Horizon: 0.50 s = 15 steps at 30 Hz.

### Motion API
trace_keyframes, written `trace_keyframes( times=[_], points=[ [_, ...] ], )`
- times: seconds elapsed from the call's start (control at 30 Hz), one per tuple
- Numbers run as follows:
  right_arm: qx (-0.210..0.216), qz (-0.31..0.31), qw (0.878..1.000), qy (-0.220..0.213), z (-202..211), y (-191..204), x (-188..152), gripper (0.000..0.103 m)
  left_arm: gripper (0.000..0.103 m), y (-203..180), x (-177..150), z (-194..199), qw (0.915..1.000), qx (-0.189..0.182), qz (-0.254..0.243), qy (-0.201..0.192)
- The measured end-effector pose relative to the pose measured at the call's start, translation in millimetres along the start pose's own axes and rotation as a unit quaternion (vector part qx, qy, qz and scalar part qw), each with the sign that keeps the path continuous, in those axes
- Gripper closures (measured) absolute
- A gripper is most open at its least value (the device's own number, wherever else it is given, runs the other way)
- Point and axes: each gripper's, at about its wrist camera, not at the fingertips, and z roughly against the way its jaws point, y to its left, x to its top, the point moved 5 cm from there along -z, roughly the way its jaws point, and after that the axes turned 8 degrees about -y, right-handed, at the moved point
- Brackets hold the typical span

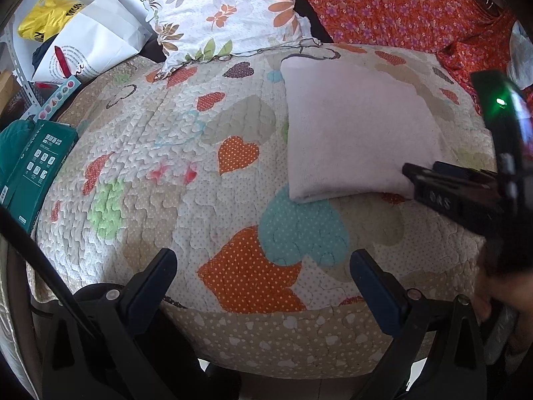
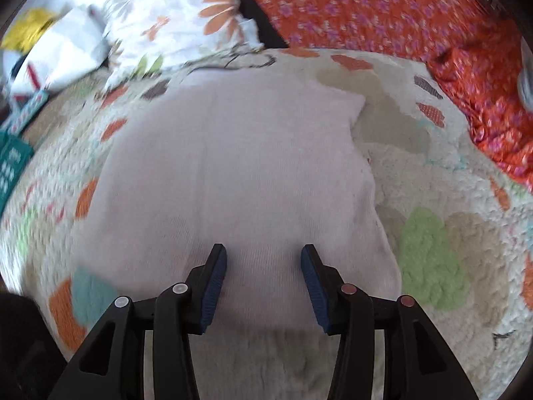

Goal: Fold small clothes

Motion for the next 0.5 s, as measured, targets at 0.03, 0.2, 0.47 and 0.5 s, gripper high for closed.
trace_keyframes(
  times=[0.03, 0.2, 0.47, 0.5],
  points=[
    [-0.001, 0.008, 1.0, -0.001, 4.8, 1.5, -3.0, 0.051, 0.0, -1.4, -0.2, -1.8, 1.0, -0.001, 0.0, 0.002],
    [0.013, -0.013, 1.0, -0.001, 26.0, -13.3, -14.0, 0.045, 0.0, -8.1, -2.0, -11.4, 0.9999, -0.007, -0.005, 0.011],
    [-0.032, -0.068, 0.996, -0.052, 39.3, -51.6, -11.5, 0.041, 0.0, -19.4, -6.1, -35.9, 0.9991, -0.015, -0.01, 0.038],
    [-0.036, -0.075, 0.995, -0.049, 36.4, -55.0, -13.1, 0.041, 0.0, -21.0, -6.5, -39.5, 0.9989, -0.019, -0.009, 0.043]
  ],
)
